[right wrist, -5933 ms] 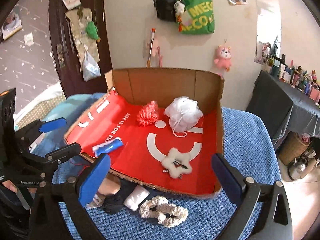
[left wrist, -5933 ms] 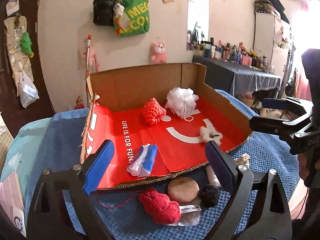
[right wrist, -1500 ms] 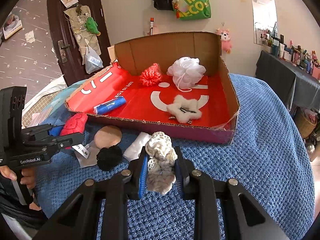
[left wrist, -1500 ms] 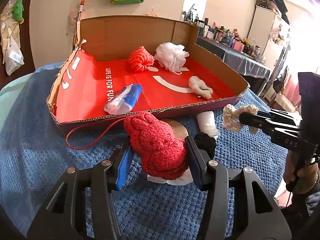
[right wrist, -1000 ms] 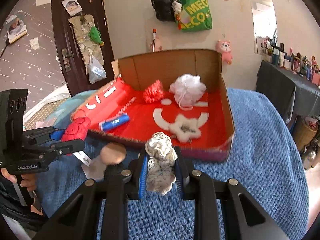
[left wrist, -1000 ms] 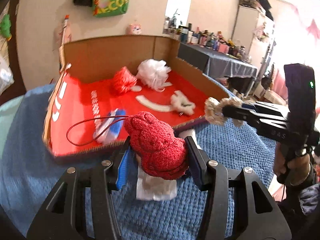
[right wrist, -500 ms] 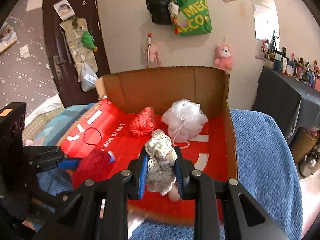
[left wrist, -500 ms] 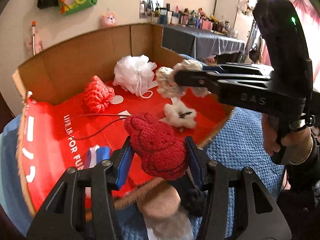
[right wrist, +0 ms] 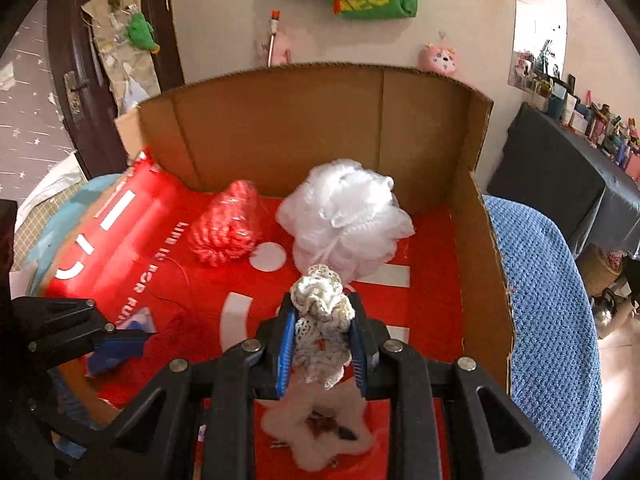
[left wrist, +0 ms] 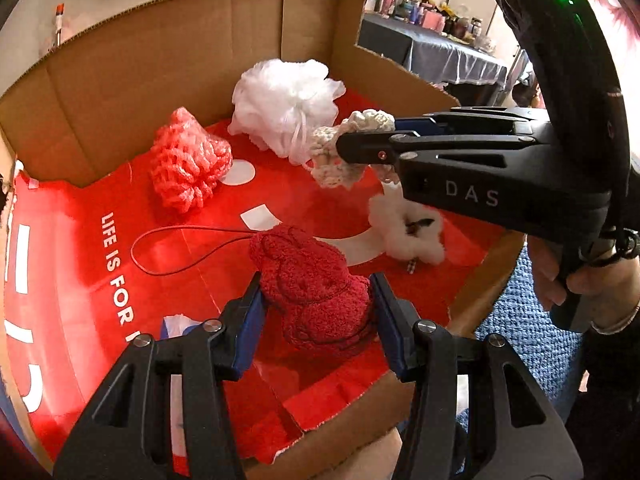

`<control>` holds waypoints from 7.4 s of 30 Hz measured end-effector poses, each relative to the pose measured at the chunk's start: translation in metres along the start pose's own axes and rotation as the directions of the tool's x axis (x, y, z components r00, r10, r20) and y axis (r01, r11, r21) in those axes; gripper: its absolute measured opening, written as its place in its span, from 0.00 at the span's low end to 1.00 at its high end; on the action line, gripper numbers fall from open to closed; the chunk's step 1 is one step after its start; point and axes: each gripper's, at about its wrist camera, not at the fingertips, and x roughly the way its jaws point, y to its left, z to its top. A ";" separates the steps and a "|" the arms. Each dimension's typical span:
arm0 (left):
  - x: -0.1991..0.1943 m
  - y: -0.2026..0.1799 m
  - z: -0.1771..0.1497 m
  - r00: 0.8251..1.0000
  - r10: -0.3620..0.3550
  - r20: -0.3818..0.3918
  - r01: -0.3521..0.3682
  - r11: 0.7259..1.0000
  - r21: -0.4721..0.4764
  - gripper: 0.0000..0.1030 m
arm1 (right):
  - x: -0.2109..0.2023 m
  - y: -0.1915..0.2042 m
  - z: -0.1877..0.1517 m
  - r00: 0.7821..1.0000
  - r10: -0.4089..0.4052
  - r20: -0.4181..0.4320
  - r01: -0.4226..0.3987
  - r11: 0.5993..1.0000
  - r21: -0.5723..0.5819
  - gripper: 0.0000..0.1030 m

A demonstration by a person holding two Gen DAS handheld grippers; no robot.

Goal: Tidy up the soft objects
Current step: 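Carry the yarn and scrunchie into the red box and open both tools, then withdraw both open tools from the box back over the blanket, then grasp the white paper packet with the left tool while the right tool grasps the white rolled sock, then carry the packet and sock into the red box and open both tools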

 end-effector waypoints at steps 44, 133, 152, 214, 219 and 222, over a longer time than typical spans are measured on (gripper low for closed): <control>0.005 0.004 0.005 1.000 -0.006 0.019 0.006 1.000 -0.024 0.60 | 0.018 0.005 -0.002 0.991 -0.104 -0.079 0.101 0.994 -0.046 0.49; -0.107 -0.061 -0.172 0.826 0.450 0.339 -0.362 0.885 -0.292 0.96 | -0.132 0.059 -0.201 0.933 -0.224 0.283 0.198 0.973 0.118 1.00; -0.098 -0.044 -0.156 0.899 0.348 0.266 -0.287 0.926 -0.244 0.96 | -0.112 0.054 -0.182 0.972 -0.180 0.149 0.165 0.981 0.104 1.00; -0.097 -0.041 -0.138 0.964 0.122 0.237 -0.104 0.991 -0.087 0.25 | -0.097 0.048 -0.173 0.980 0.194 0.054 -0.198 0.976 0.088 0.19; -0.104 -0.041 -0.135 0.958 0.130 0.255 -0.112 0.990 -0.086 0.25 | -0.099 0.049 -0.171 0.979 0.196 0.063 -0.200 0.976 0.082 0.19; -0.107 -0.040 -0.132 0.956 0.134 0.261 -0.115 0.990 -0.087 0.25 | -0.101 0.048 -0.171 0.977 0.201 0.068 -0.206 0.975 0.083 0.19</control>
